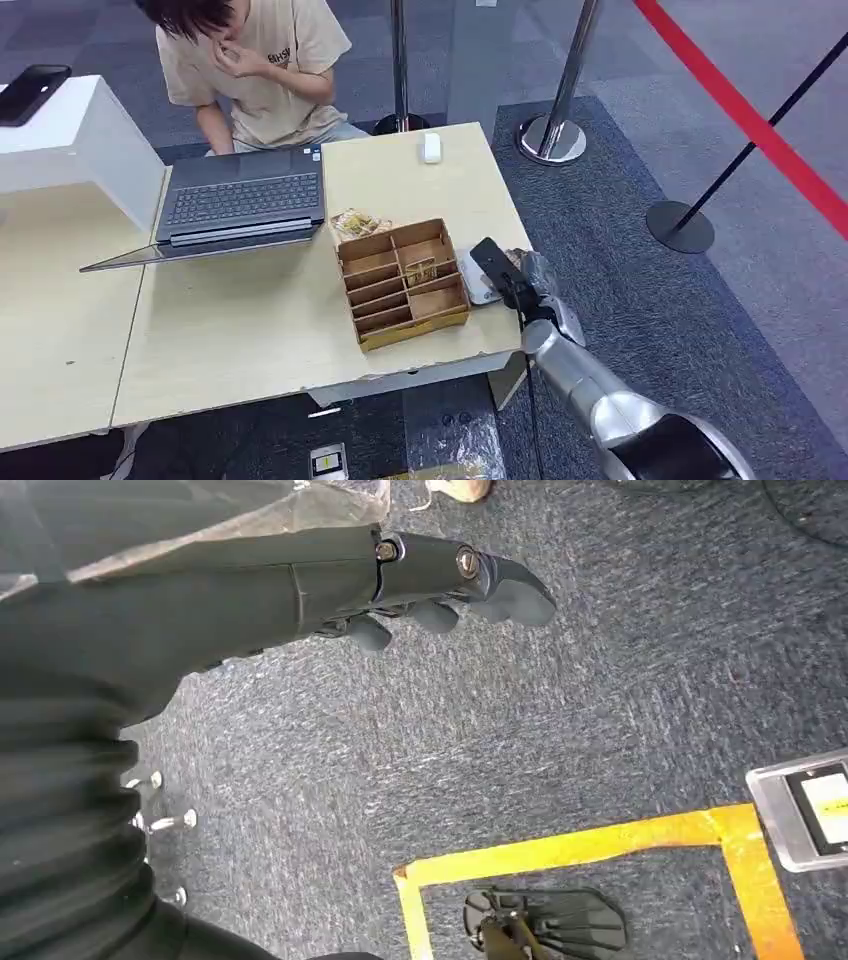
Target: Pass the card to the sensor for recognition and then transmit it.
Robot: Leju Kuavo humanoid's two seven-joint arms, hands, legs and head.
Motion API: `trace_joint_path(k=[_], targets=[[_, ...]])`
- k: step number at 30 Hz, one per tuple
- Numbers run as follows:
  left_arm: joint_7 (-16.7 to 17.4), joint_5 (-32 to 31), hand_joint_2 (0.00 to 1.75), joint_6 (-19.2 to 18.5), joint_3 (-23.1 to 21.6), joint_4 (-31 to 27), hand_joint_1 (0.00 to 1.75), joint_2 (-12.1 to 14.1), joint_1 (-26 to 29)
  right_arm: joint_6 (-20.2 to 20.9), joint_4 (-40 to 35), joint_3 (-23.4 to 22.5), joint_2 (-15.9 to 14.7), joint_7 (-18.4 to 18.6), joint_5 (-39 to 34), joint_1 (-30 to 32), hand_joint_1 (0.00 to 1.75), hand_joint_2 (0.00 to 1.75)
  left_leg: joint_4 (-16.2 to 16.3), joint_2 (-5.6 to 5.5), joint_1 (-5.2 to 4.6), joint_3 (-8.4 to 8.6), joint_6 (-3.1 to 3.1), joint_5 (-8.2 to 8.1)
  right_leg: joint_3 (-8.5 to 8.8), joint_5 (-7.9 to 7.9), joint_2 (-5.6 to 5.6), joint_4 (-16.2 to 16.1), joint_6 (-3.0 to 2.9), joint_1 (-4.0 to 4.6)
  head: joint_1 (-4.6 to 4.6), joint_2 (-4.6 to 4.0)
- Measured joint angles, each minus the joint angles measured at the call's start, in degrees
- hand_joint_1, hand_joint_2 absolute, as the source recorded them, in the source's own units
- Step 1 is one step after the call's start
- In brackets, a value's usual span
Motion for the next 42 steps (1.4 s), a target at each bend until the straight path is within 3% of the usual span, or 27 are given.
trace_joint_path(k=[8,14,18,22,34,39,42], targets=[[-0.7,0.4,1.75,0.2,0.0,0.0,0.0,0.0,0.4,-0.6,0.0,-0.3,0.2,-1.4,-0.7,0.6,1.75,1.75,0.0,0.02,0.0,0.14,-0.01,-0.01,0.13,-0.01,0.01,0.0,-0.02,0.0,0.0,0.0],[-1.0,1.0,1.75,0.3,0.0,0.0,0.0,-0.1,0.3,1.2,0.0,-2.0,0.3,-5.3,-5.6,0.9,1.75,1.75,0.0,0.03,0.0,0.16,-0.02,-0.01,0.15,-0.01,0.02,0.0,-0.02,0.0,0.0,0.0],[-1.3,1.3,1.75,0.3,0.0,0.0,0.0,-0.1,0.2,2.2,-0.9,-4.1,0.2,-13.0,-12.0,1.0,1.75,1.75,0.0,0.02,0.0,0.07,-0.02,-0.01,0.09,-0.01,0.02,0.0,-0.02,0.0,0.0,0.0],[-1.8,1.6,1.75,0.3,0.0,0.0,0.0,-0.1,0.3,1.9,-3.5,-6.4,0.2,-16.9,-15.9,0.7,1.75,1.75,0.0,-0.02,0.0,0.01,-0.02,-0.01,0.05,-0.01,0.01,0.0,-0.02,0.0,0.0,0.0],[-1.9,2.1,1.75,0.3,0.0,0.0,0.0,0.0,0.8,0.9,-30.7,-10.9,-2.8,-9.2,-22.5,3.6,1.75,1.75,0.0,0.0,-0.01,-0.13,-0.03,-0.05,-0.12,-0.02,0.01,0.0,-0.02,-0.01,-0.02,0.0],[-1.9,1.7,1.75,0.1,0.0,0.1,0.0,0.2,0.7,1.1,-39.9,-11.0,-3.1,-8.2,-15.3,5.2,1.75,1.75,0.0,-0.01,0.02,-0.14,-0.04,-0.05,-0.12,-0.03,0.01,0.0,-0.03,0.0,0.0,0.0],[-1.7,1.3,1.75,-0.1,-0.1,0.1,0.0,0.2,0.5,1.1,-41.9,-9.4,-2.6,-10.2,-7.3,5.3,1.75,1.75,0.0,0.0,0.07,-0.17,-0.04,-0.05,-0.12,-0.03,0.01,0.0,-0.03,0.04,0.0,0.0]])
